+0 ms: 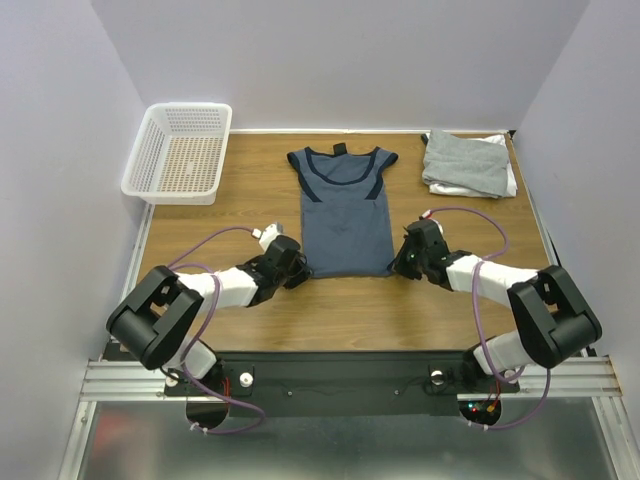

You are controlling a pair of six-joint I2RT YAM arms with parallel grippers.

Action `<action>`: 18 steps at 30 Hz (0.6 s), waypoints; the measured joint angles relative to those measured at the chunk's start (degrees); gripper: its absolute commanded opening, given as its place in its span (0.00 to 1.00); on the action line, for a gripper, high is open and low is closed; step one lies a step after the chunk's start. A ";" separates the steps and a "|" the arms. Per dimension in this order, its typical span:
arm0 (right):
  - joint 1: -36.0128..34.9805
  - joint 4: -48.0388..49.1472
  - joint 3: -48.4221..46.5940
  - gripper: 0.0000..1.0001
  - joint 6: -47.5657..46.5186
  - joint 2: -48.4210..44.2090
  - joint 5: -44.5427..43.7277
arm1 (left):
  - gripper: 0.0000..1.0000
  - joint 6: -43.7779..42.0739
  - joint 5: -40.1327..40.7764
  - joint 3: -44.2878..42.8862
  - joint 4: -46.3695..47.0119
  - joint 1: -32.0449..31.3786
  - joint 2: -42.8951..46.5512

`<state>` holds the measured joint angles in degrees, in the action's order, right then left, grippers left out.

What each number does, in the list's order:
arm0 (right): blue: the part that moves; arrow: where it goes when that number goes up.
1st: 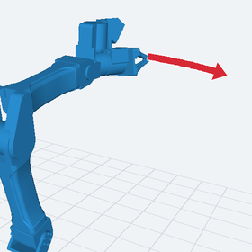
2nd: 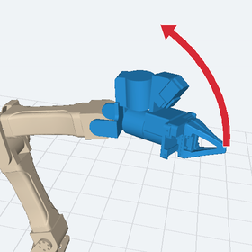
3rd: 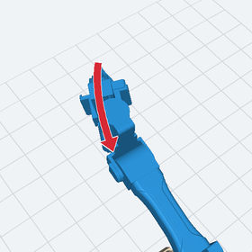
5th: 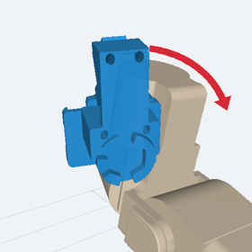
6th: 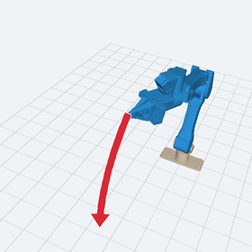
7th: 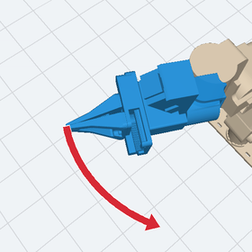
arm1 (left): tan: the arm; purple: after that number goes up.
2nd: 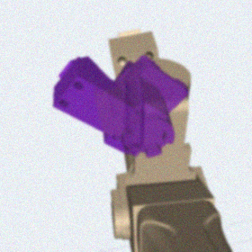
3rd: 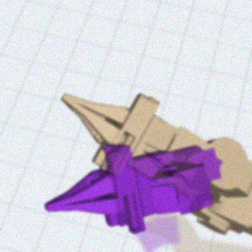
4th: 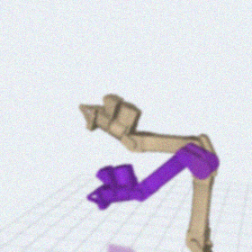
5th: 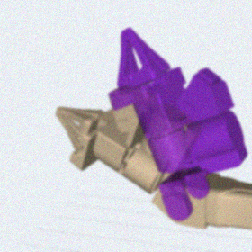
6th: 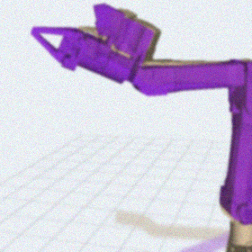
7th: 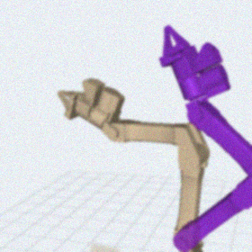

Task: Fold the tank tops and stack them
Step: Fold the tank top

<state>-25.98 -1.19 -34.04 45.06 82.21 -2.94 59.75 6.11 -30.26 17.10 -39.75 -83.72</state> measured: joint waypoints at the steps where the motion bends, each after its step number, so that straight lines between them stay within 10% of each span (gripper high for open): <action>1: 0.00 -0.17 0.00 0.00 -0.26 -0.07 0.15 | 0.00 -0.42 -0.15 -0.24 -0.59 -0.02 0.04; 18: -14.60 -20.63 9.64 0.00 5.79 -20.52 9.33 | 0.00 1.73 -5.09 2.54 -22.32 -11.23 15.89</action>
<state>-40.58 -21.82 -24.40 50.85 61.69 6.39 61.47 1.02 -27.73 -5.21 -50.98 -67.83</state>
